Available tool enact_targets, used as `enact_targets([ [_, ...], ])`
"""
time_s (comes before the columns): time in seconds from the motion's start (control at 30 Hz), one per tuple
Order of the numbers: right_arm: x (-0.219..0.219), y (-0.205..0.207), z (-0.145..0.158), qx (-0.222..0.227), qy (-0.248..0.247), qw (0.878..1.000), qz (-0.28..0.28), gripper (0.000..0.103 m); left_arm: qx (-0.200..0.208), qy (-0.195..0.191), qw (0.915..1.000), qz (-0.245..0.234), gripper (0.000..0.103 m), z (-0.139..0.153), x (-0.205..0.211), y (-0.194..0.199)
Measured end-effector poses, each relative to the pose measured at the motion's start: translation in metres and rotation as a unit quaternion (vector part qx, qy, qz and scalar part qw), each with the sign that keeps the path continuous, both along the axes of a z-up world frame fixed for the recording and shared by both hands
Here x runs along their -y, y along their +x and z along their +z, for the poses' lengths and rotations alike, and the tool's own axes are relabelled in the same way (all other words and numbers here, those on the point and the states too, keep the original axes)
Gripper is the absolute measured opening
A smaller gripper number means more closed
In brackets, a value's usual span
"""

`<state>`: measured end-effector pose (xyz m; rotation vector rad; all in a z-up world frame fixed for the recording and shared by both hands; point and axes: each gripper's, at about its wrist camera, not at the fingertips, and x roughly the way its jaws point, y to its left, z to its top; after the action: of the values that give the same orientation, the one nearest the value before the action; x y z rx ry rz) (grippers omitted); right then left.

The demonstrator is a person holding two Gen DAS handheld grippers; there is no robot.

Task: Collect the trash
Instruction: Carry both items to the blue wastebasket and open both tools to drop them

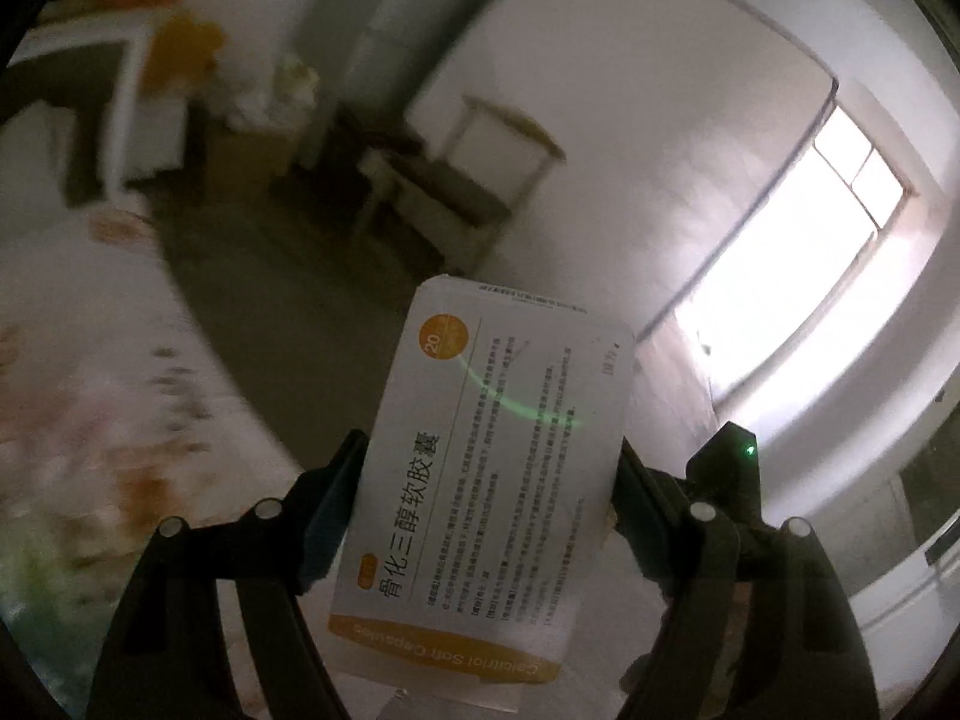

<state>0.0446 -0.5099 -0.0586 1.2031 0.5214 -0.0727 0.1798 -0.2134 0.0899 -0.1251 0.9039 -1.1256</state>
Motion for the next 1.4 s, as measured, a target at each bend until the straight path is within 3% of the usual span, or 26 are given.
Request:
enact_targets([
  [0.23, 0.069, -0.023, -0.067, -0.06, 0.049, 0.994, -0.071, 0.003, -0.025, 0.095, 0.9918, -0.081, 0.076, -0.053, 0.152, -0.009],
  [0.37, 0.096, -0.016, -0.105, -0.094, 0.072, 0.989, -0.084, 0.003, -0.037, 0.146, 0.9838, -0.097, 0.076, -0.094, 0.22, -0.01],
  [0.5, 0.123, 0.0, -0.137, -0.122, 0.087, 0.985, -0.087, 0.005, -0.049, 0.171, 0.9785, -0.104, 0.076, -0.127, 0.27, -0.01],
  [0.6, 0.141, 0.017, -0.158, -0.137, 0.096, 0.982, -0.087, 0.011, -0.049, 0.198, 0.9744, -0.095, 0.081, -0.153, 0.304, -0.001],
  [0.67, 0.151, 0.023, -0.171, -0.14, 0.099, 0.982, -0.073, 0.036, -0.064, 0.214, 0.9718, -0.075, 0.088, -0.17, 0.317, 0.007],
  [0.73, 0.16, 0.029, -0.186, -0.187, 0.088, 0.974, -0.09, 0.04, -0.087, 0.221, 0.9698, -0.057, 0.088, -0.181, 0.32, 0.017],
  [0.8, 0.164, 0.028, -0.197, -0.203, 0.092, 0.971, -0.093, 0.041, -0.115, 0.214, 0.9686, -0.053, 0.088, -0.185, 0.318, 0.023],
  [0.87, 0.164, 0.023, -0.204, -0.215, 0.096, 0.966, -0.104, 0.042, -0.119, 0.209, 0.969, -0.056, 0.088, -0.181, 0.308, 0.025],
  [1.07, 0.152, 0.015, -0.196, -0.207, 0.084, 0.967, -0.12, 0.046, -0.114, 0.195, 0.9726, -0.056, 0.088, -0.166, 0.281, 0.033],
  [1.2, 0.145, 0.015, -0.184, -0.196, 0.072, 0.971, -0.119, 0.046, -0.106, 0.176, 0.9772, -0.055, 0.088, -0.14, 0.244, 0.028],
  [1.4, 0.116, 0.012, -0.139, -0.147, 0.042, 0.984, -0.087, 0.054, -0.068, 0.138, 0.9869, -0.049, 0.089, -0.091, 0.175, 0.01],
])
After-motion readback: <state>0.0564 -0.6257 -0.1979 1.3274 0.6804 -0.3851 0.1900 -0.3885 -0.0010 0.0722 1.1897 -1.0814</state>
